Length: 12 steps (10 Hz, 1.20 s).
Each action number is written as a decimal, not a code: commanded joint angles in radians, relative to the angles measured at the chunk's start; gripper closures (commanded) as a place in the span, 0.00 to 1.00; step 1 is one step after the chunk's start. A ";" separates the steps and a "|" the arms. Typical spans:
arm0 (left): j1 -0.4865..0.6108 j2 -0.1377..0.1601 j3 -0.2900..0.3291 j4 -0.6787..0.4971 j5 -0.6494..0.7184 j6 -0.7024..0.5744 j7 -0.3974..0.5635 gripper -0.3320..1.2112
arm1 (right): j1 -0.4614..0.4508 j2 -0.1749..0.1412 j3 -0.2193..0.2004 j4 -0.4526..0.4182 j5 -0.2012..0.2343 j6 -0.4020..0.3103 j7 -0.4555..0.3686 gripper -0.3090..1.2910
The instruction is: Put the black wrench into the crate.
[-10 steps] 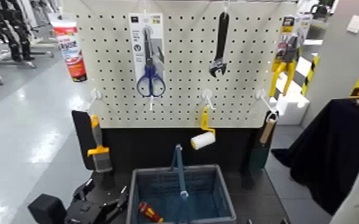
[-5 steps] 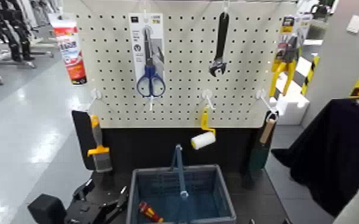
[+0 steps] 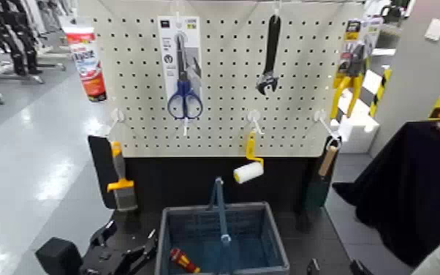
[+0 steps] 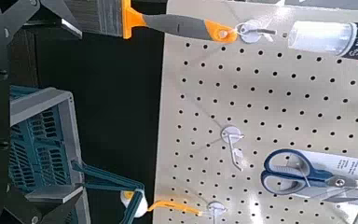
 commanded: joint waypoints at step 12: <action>-0.032 0.000 -0.015 0.006 0.002 0.040 0.000 0.30 | -0.328 0.014 -0.091 -0.007 -0.013 0.184 0.289 0.42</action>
